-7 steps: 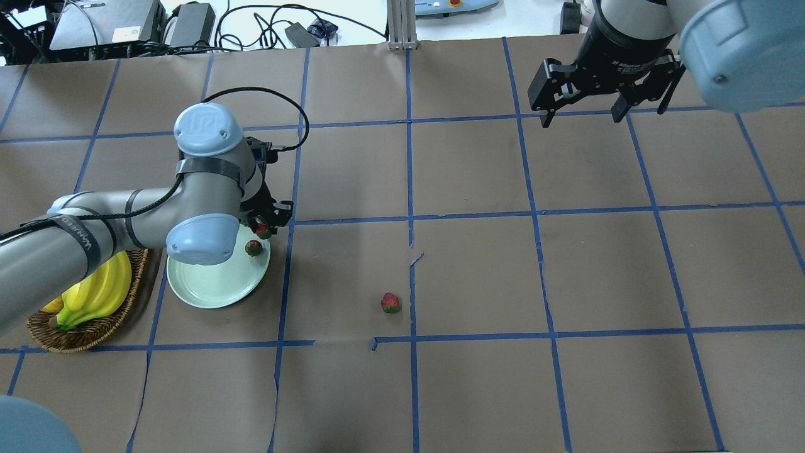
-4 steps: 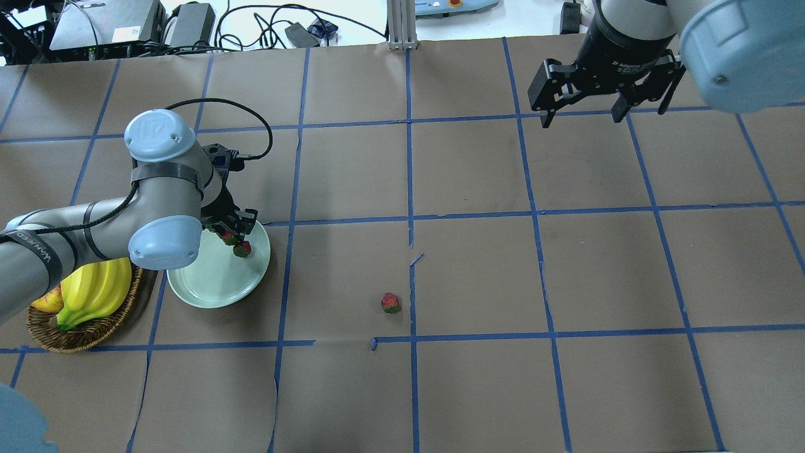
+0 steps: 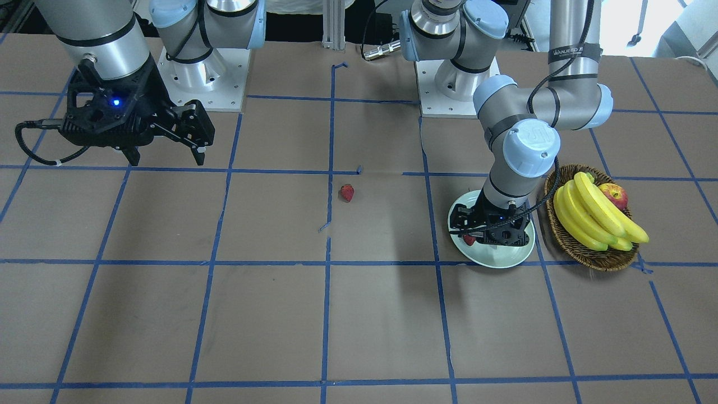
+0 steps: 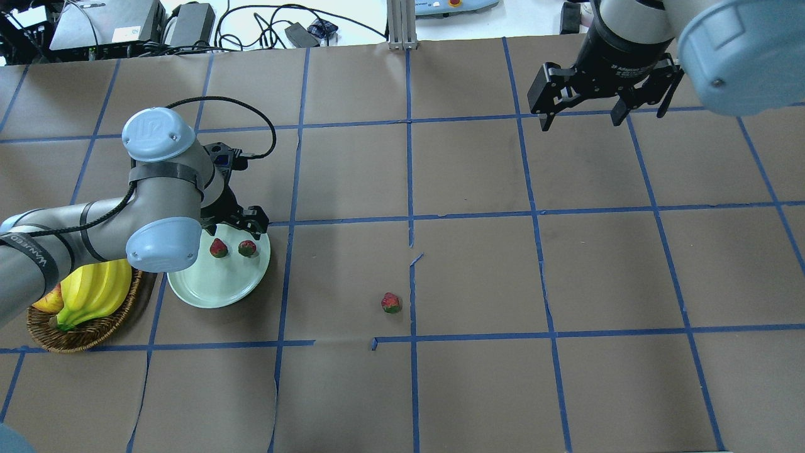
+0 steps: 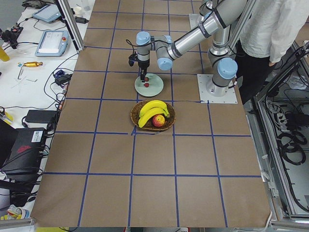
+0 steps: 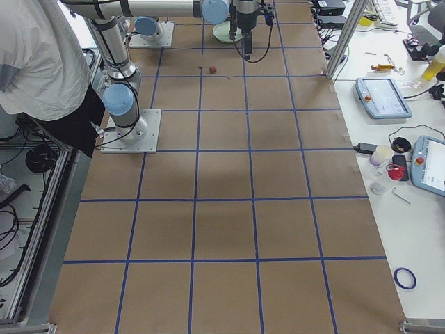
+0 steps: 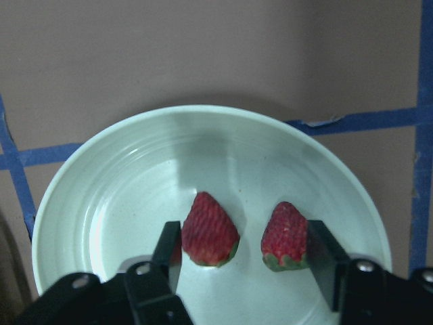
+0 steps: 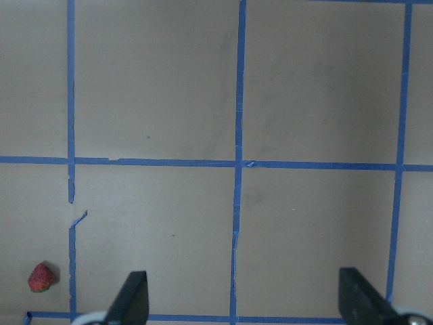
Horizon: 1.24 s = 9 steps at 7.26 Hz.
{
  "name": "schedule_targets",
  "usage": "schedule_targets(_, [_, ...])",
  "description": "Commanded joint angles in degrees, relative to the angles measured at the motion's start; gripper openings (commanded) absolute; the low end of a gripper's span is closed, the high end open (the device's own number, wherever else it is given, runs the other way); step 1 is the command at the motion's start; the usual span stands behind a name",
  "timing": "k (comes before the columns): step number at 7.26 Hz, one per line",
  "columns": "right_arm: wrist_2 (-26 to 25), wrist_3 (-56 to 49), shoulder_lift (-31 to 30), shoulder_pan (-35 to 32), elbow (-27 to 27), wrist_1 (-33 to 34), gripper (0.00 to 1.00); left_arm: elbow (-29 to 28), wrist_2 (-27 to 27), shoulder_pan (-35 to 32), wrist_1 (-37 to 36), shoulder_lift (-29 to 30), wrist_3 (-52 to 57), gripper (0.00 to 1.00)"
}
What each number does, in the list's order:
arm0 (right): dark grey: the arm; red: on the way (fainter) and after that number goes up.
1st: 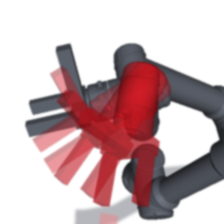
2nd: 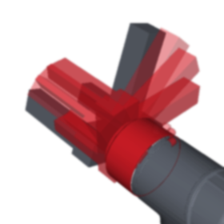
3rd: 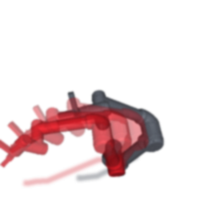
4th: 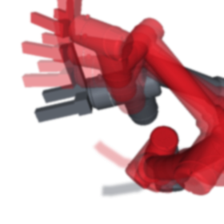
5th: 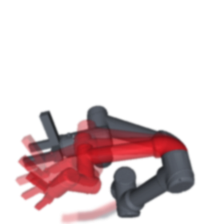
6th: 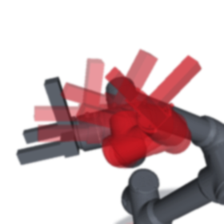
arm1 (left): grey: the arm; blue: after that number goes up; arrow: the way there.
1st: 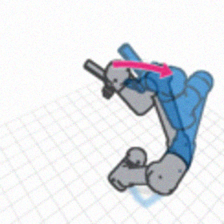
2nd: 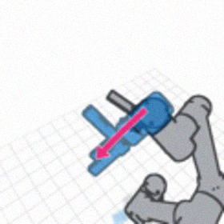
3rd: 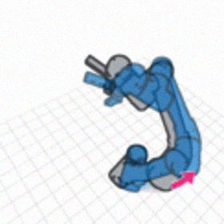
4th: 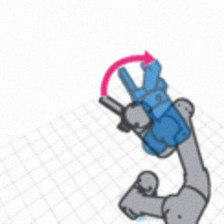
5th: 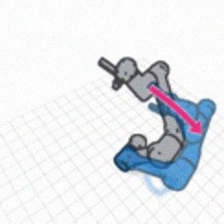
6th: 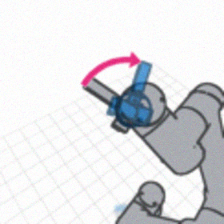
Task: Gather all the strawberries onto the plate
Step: 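Reach the left gripper to the last strawberry and grasp it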
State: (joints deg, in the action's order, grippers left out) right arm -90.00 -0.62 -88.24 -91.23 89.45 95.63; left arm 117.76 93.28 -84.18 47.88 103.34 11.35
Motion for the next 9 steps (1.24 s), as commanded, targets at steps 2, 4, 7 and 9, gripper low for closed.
schedule_targets(2, [0.0,0.0,0.1,0.0,0.3,0.0,1.0,-1.0,-2.6,-17.3,4.2,-1.3,-24.6,1.0])
schedule_targets(4, [0.0,0.0,0.2,0.0,0.3,-0.1,1.0,-0.8,-4.0,-26.9,3.4,0.0,-37.5,0.95])
schedule_targets(7, [0.1,0.1,0.2,0.0,0.3,0.0,1.0,0.4,-5.7,-30.9,0.0,3.8,-47.8,0.86])
schedule_targets(9, [0.0,0.0,0.2,0.0,0.3,0.0,1.0,0.8,-5.9,-30.9,-2.9,5.5,-47.6,0.68])
